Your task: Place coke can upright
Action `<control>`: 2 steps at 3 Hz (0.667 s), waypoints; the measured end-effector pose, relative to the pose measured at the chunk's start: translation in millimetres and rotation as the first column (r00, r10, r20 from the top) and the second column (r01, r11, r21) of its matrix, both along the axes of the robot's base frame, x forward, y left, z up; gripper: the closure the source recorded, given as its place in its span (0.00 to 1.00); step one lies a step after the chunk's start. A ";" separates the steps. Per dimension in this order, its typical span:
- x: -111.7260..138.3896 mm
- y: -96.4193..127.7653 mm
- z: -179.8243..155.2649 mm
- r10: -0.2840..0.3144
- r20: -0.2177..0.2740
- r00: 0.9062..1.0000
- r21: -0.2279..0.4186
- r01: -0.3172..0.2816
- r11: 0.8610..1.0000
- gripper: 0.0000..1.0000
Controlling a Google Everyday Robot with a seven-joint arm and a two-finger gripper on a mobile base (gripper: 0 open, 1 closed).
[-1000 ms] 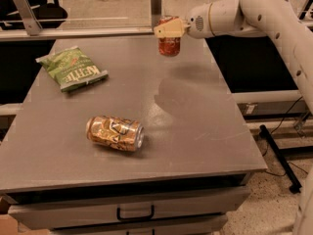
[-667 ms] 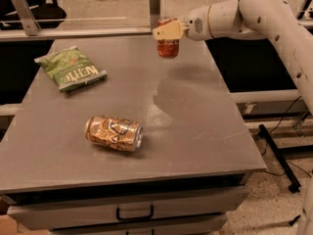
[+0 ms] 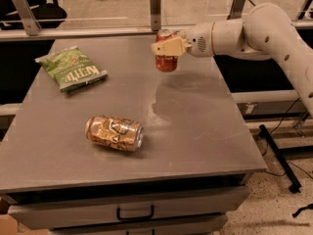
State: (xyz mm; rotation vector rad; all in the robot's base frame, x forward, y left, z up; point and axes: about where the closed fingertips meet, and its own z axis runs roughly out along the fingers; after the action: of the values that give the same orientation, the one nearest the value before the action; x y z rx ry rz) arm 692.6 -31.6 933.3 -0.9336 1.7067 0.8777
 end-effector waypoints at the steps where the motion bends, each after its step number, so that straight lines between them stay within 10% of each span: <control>1: -11.8 -1.4 -15.7 0.054 0.038 0.998 0.015 -0.055 0.998 0.82; 2: -15.1 -5.0 -31.8 0.088 0.062 0.994 0.003 -0.089 0.996 0.59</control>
Offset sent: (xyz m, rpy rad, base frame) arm -0.0185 -0.0166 -0.0512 -0.0102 -0.0934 0.1213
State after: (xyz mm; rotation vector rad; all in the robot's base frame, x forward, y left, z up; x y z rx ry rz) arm 677.5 -36.6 901.6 -1.0290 1.6201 0.9023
